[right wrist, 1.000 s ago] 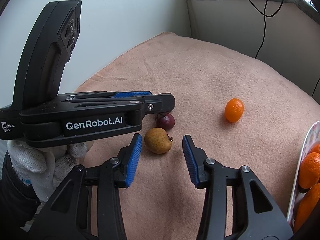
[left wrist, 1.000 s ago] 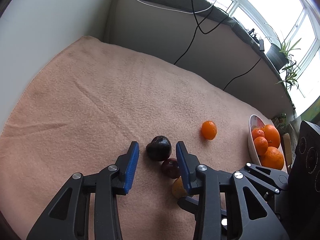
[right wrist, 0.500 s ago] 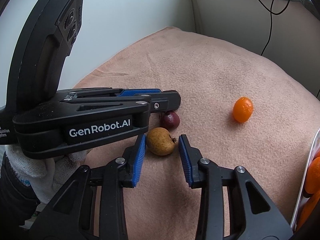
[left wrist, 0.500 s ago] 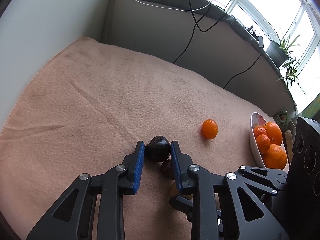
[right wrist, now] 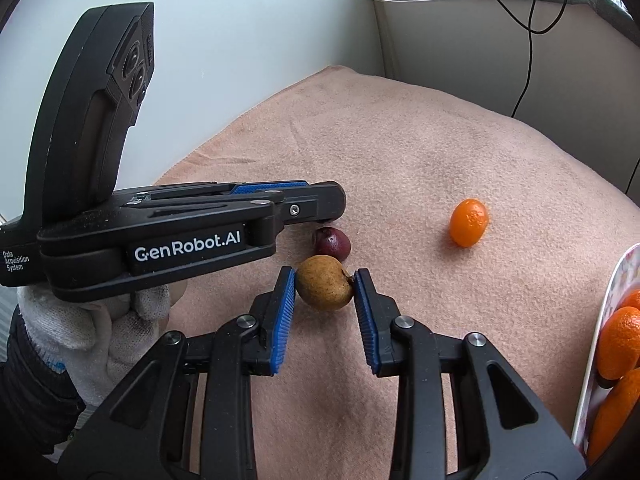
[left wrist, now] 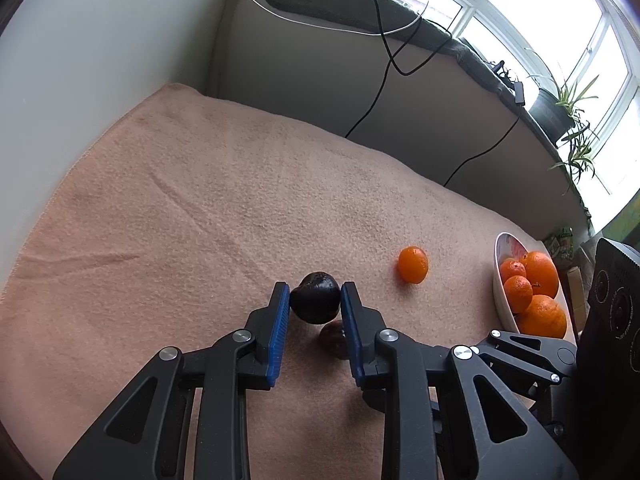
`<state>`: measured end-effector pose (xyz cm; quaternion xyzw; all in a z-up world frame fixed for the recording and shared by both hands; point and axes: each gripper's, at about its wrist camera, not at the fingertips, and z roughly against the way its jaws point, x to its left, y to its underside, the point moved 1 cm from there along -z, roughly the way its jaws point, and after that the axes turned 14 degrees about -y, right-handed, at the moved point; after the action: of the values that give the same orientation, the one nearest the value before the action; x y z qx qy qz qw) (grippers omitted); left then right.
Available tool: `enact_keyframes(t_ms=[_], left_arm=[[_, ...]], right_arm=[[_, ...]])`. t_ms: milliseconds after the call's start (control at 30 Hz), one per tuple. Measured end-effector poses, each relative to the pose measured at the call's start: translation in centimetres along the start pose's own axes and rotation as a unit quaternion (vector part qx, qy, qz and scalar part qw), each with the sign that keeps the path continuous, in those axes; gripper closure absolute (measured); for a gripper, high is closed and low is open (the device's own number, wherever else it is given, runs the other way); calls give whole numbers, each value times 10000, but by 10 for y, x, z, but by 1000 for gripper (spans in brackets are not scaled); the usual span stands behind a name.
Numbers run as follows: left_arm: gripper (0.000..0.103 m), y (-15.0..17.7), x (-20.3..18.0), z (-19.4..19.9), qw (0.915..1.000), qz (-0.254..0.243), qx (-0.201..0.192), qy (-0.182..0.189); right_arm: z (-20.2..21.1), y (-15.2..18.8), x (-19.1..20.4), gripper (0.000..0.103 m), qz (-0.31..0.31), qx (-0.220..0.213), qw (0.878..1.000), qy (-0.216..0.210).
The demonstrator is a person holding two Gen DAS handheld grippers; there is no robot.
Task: Organize fruits
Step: 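Lift the plum and kiwi and carry them over the floral plate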
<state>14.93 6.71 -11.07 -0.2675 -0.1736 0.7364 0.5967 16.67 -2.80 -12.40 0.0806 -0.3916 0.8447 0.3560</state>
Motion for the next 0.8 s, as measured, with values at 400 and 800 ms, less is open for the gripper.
enact_keyframes(t_ms=[400, 800], left_arm=[[79, 0, -17, 15, 9998, -76, -139, 100], [79, -5, -49, 29, 9987, -289, -264, 322]], right_arm=[[49, 6, -6, 72, -79, -382, 9991, 166], [114, 21, -23, 72, -284, -862, 9951, 389]])
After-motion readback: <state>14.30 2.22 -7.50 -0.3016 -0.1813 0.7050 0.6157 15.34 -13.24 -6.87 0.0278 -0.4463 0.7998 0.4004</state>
